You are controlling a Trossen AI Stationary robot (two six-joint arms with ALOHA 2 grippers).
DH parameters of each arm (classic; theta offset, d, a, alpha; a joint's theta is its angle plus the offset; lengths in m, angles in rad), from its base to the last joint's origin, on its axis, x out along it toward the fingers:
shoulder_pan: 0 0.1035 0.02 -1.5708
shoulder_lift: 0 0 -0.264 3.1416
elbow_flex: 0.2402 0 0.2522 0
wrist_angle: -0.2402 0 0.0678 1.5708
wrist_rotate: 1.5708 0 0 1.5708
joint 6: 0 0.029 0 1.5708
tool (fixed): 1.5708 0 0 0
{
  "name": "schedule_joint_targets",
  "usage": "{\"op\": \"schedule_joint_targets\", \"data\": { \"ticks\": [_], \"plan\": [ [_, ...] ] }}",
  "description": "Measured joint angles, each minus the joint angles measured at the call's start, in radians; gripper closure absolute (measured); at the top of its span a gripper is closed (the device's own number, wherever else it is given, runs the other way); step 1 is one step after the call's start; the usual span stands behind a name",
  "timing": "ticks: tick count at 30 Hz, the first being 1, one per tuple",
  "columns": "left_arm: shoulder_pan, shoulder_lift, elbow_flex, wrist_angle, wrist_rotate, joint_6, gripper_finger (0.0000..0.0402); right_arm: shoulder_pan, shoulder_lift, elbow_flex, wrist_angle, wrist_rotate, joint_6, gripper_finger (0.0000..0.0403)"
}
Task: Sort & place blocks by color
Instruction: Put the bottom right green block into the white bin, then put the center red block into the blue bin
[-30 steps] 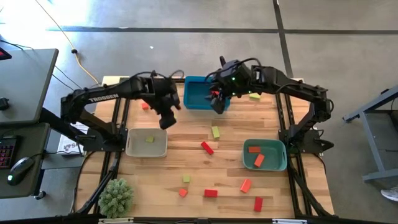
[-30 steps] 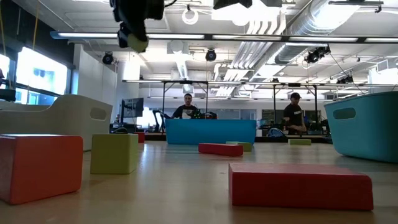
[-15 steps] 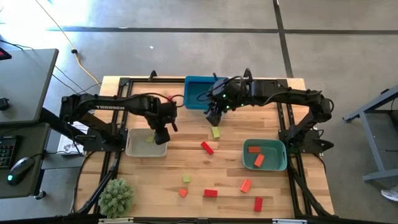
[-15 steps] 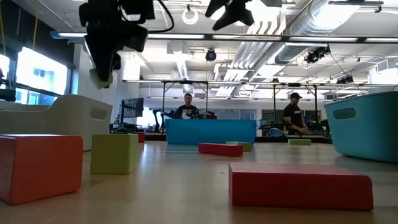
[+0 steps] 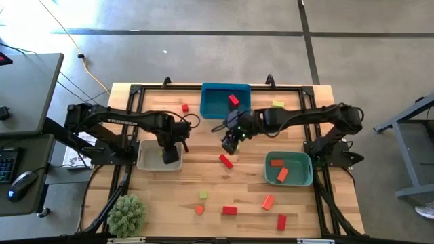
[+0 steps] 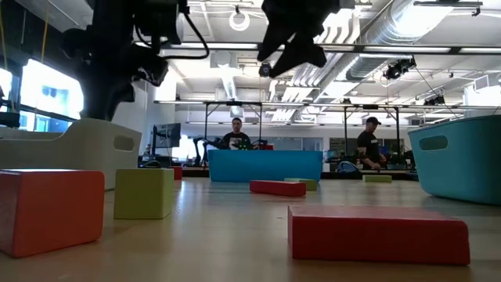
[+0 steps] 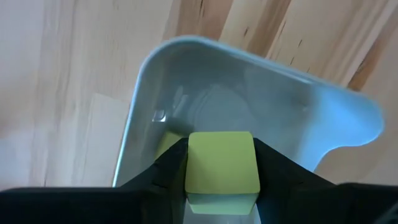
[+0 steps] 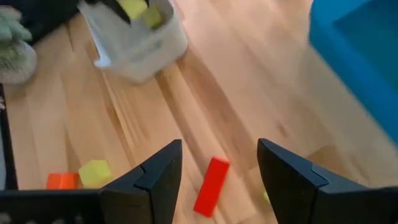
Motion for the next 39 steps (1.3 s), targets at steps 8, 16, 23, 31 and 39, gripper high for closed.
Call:
{"op": "schedule_joint_targets", "data": {
  "ticks": [8, 16, 23, 31, 39],
  "plan": [
    [-0.021, 0.0, -0.009, -0.002, 0.0, 0.003, 0.0262, 0.076, 0.001, -0.069, 0.078, 0.023, 0.014, 0.0208],
    [-0.02, 0.0, -0.009, -0.001, -0.06, 0.003, 0.0241, 0.125, 0.026, -0.067, 0.076, 0.097, 0.062, 0.0208],
    [-0.02, 0.0, -0.009, -0.002, -0.074, 0.003, 0.0211, 0.125, 0.137, -0.067, 0.082, 0.082, 0.139, 0.0208],
    [-0.02, 0.0, -0.009, -0.003, -0.074, 0.003, 0.0188, 0.125, 0.218, -0.067, 0.08, 0.082, 0.207, 0.0208],
    [-0.02, 0.0, -0.009, -0.002, -0.074, 0.003, 0.0189, 0.125, 0.25, -0.067, 0.072, 0.106, 0.276, 0.0208]
  ]
}}
